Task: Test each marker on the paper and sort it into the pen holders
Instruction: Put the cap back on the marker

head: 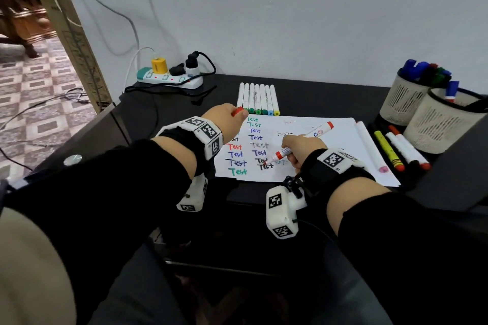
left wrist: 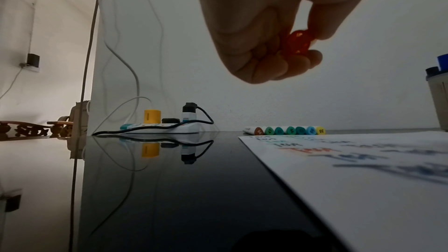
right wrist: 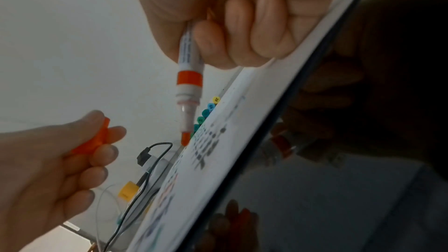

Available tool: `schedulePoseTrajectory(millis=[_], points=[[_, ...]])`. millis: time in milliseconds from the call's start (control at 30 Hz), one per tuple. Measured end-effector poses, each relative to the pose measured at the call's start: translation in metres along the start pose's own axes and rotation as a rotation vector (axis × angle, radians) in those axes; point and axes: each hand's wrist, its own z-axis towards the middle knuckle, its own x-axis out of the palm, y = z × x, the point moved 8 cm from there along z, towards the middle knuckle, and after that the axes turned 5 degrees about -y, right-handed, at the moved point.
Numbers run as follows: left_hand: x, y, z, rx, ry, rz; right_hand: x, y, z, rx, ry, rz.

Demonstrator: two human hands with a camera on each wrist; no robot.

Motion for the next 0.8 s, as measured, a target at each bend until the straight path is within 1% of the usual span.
schedulePoseTrajectory(millis=[167, 400, 533, 700, 800], points=[[0.0020, -0.0010, -0.0012, 0.003, 0.015, 0.026, 0.0027, -0.0001, -0.0035, -0.015, 0.017, -0.063], [0.0026, -0.0042, -0.0043, 0.018, 0.017, 0.048, 0.0052, 0.0017, -0.0062, -0.065, 0.023, -0.079], [0.0032, -0.0041, -0.0040, 0.019, 0.016, 0.051, 0.0073, -0.0002, -0.0076, -0.058, 0.030, -0.137], [0.0033, -0.0037, -0.0045, 0.021, 0.010, 0.040, -0.0005, -0.0026, -0.0047, -0.063, -0.031, -0.062], [0.0040, -0.0038, -0.0043, 0.024, 0.014, 0.036, -0.0018, -0.0041, -0.0055, -0.032, -0.038, -0.003]])
